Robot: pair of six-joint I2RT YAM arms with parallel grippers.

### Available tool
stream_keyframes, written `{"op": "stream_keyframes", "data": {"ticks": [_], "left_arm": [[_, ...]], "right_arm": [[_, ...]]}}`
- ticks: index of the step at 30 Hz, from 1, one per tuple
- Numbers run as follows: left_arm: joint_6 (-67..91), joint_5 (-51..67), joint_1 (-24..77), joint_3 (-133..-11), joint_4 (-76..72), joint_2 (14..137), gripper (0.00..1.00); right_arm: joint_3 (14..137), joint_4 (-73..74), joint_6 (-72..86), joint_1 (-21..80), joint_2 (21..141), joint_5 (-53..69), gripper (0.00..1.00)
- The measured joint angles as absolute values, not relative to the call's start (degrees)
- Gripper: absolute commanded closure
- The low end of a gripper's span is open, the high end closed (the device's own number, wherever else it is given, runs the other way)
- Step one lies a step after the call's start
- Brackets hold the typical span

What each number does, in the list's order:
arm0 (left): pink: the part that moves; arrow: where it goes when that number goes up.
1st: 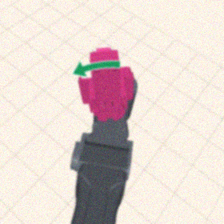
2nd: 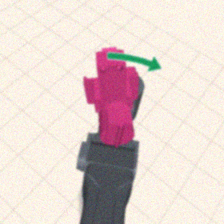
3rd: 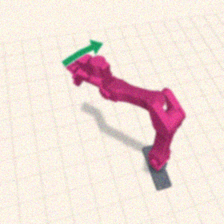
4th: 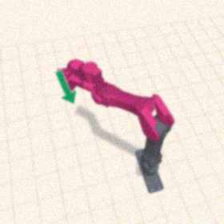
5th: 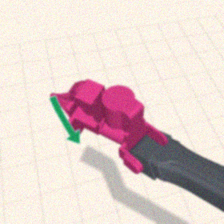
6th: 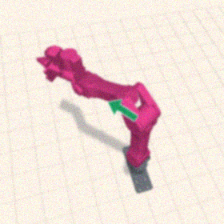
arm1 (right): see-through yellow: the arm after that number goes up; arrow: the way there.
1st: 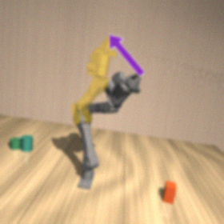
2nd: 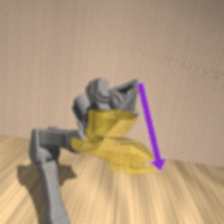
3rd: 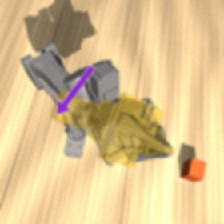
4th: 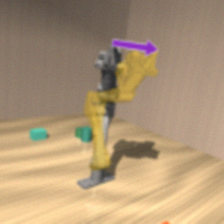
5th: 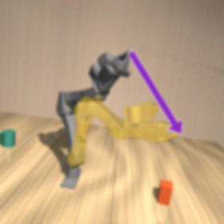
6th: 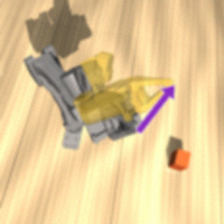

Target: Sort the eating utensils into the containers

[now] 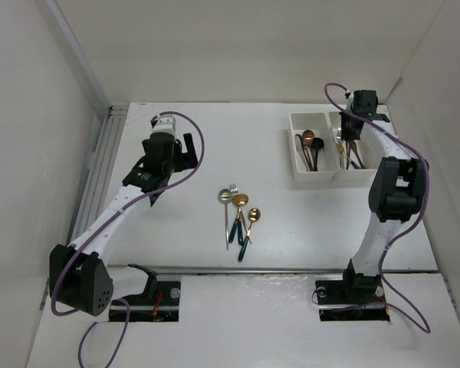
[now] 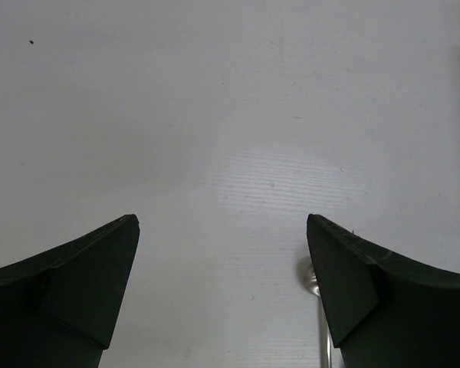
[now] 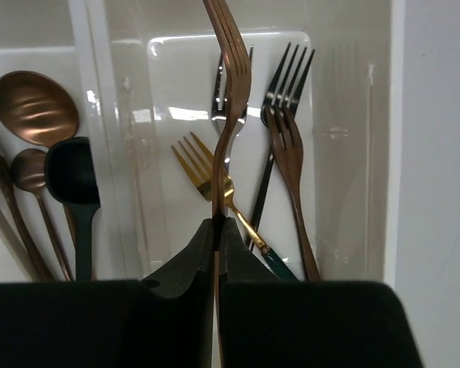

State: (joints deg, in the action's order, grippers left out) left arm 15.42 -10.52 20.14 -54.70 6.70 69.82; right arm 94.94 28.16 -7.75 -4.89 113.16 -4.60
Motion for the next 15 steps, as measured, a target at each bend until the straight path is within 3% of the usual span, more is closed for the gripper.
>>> {"op": "stream_keyframes", "data": {"ticks": [4,5,8,13,15], "left_arm": [[15.4,-10.52,20.14,-54.46,6.63,69.82,0.11],[15.4,-10.52,20.14,-54.33,6.66,69.82,0.11],[15.4,-10.52,20.14,-54.02,6.7,69.82,0.1],[15.38,-10.5,20.14,-53.82,6.63,69.67,0.1],[15.38,-10.28,20.14,-53.32,6.37,69.36,0.15]], "right_arm": [[94.87,27.9,-7.29,-4.91,113.51,-7.51,1.0],[94.87,27.79,-7.25,-4.91,113.49,-8.05,0.86],[94.87,27.99,-7.09,-4.91,113.49,-9.28,0.6],[95.13,28.27,-7.05,-4.89,112.71,-10.24,0.43],[95.13,28.73,-6.28,-4.67,110.17,-11.46,0.42]]}}
